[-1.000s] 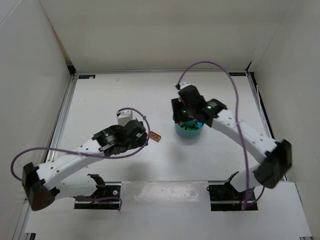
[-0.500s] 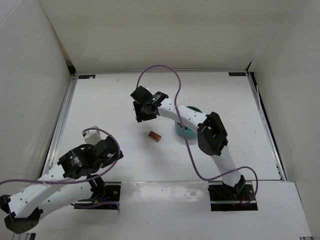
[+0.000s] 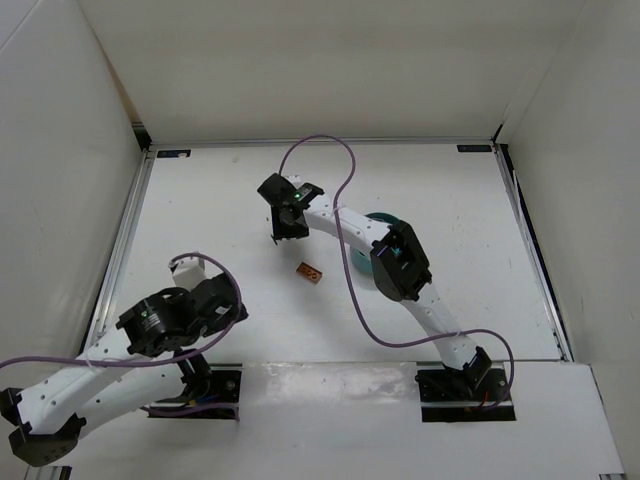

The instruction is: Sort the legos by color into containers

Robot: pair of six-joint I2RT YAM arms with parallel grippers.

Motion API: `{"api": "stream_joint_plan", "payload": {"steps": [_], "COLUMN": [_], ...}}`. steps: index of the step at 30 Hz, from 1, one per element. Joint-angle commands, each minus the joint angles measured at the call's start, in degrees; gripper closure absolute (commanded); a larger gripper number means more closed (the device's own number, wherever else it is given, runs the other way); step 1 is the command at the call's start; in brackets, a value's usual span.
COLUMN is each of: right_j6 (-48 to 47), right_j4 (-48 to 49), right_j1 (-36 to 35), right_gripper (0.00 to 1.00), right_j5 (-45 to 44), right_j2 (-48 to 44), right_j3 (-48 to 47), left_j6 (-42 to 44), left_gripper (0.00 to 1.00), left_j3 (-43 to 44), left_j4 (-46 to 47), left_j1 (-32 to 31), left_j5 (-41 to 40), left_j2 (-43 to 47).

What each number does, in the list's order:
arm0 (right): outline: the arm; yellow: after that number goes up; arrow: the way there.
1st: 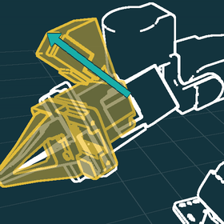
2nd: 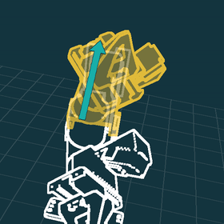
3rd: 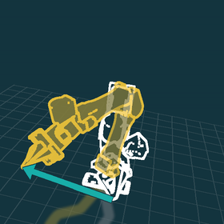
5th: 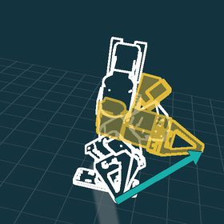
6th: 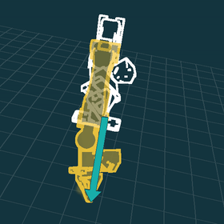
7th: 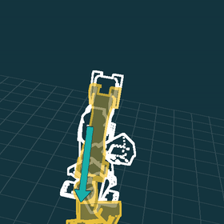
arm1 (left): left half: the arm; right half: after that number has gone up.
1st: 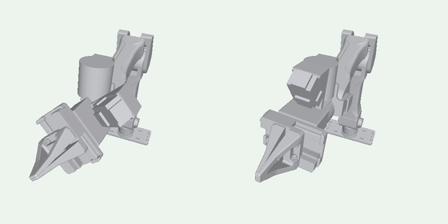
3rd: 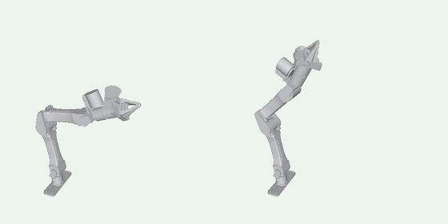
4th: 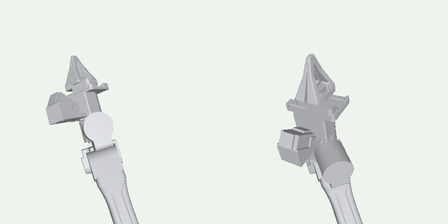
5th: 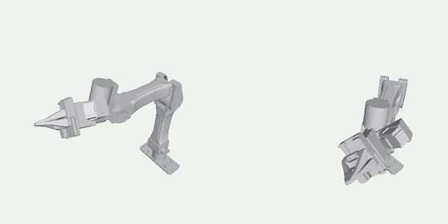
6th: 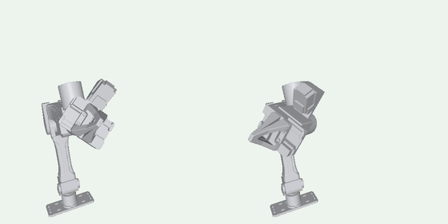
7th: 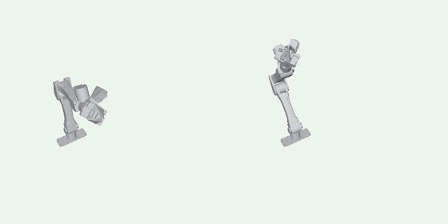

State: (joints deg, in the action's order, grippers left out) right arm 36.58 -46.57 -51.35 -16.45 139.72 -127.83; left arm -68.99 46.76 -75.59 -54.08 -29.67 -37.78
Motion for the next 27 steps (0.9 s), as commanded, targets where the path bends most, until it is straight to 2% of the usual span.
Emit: {"api": "stream_joint_plan", "payload": {"steps": [1,4,7,15,25,27], "right_j6": [1.83,1.22,0.95,0.95,2.8,2.45], "right_j4": [-0.46,1.39,2.0,-0.01,-1.77,-2.12], "right_j1": [0.55,0.64,0.47,-0.06,0.91,0.73], "right_gripper": [0.49,0.51,0.57,0.58,0.58,0.62], "right_j5": [-2.09,-1.93,-1.83,-3.5,-0.16,-0.17], "right_j2": [0.38,1.08,2.13,6.0,6.26,7.49], "right_j3": [-2.07,-2.69,-3.3,-7.69,-8.66,-9.8], "left_j6": [0.35,0.0,-0.35,0.09,0.7,0.88], "left_gripper": [0.0,0.0,0.0,0.0,0.0,0.0], "left_j3": [-0.09,-1.15,-1.15,-0.01,2.89,4.21], "left_j4": [0.62,0.54,-0.08,-0.87,-2.01,-3.06], "left_j1": [-0.14,-0.15,-0.23,-0.23,-0.14,-0.06], "left_j5": [0.58,1.02,1.37,1.98,1.99,1.81], "left_j2": [3.06,5.52,7.27,7.46,8.16,8.07]}}
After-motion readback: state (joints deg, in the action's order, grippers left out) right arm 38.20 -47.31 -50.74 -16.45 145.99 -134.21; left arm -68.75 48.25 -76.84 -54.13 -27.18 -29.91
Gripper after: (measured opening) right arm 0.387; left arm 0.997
